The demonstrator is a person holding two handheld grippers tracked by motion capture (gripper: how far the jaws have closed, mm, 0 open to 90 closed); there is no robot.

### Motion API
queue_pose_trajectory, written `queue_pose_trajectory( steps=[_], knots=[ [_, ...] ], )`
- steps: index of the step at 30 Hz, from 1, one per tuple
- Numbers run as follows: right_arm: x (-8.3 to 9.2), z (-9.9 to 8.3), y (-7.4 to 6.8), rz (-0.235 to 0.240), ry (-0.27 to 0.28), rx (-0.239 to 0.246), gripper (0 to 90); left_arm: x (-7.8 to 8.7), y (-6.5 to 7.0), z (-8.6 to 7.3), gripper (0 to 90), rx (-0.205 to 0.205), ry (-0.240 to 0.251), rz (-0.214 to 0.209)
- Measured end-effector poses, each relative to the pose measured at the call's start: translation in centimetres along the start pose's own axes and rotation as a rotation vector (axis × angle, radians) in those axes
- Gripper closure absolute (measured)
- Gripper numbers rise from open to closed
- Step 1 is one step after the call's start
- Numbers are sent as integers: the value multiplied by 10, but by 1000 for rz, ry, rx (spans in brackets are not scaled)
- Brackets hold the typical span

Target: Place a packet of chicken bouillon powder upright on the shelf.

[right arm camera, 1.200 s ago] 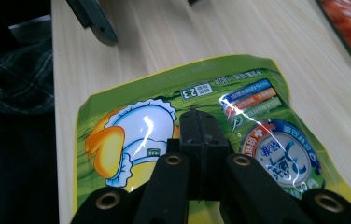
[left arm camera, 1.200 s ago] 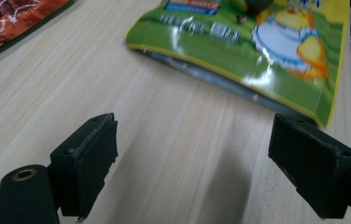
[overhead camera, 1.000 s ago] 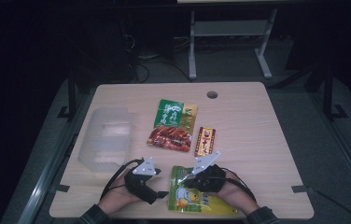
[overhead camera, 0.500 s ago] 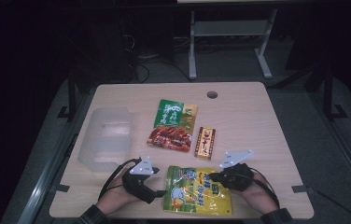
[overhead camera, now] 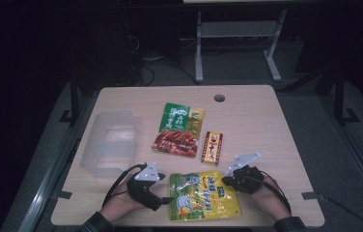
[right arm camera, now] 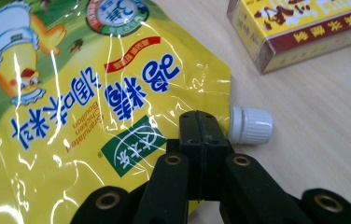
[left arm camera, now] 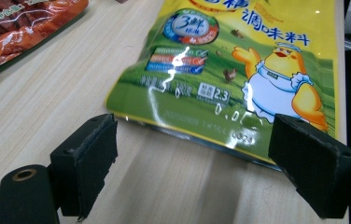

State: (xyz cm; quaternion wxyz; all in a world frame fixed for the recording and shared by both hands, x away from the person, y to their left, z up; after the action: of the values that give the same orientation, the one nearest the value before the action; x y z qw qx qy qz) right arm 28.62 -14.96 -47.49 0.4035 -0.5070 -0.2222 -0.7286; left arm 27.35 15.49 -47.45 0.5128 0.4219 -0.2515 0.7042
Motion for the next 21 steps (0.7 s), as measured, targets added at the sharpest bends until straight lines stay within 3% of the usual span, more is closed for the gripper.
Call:
queue_pose_trajectory(
  steps=[5,11,15,21],
  knots=[
    [-4,10,5,8,9,12,900,2,-1,2,146,14,11,2],
    [-8,17,7,2,19,17,900,3,-4,20,145,-6,23,-3],
    [-8,17,8,2,25,18,900,-10,-9,41,137,-13,6,-46],
    [0,14,8,29,61,-3,900,-28,-16,61,137,-14,-15,-83]
  ],
)
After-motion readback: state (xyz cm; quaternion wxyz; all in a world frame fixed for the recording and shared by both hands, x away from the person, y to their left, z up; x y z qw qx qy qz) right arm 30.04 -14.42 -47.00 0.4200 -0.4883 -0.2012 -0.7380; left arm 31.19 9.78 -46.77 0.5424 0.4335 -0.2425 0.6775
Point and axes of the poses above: each handheld gripper's, and its own axes: x roughly backward along the jaws, z roughly out of its top, y roughly to its right, the point moved 3 cm from there along -x, roughly forward along the jaws, and after that the axes turned 15 degrees about -y, right-handed, at the moved point
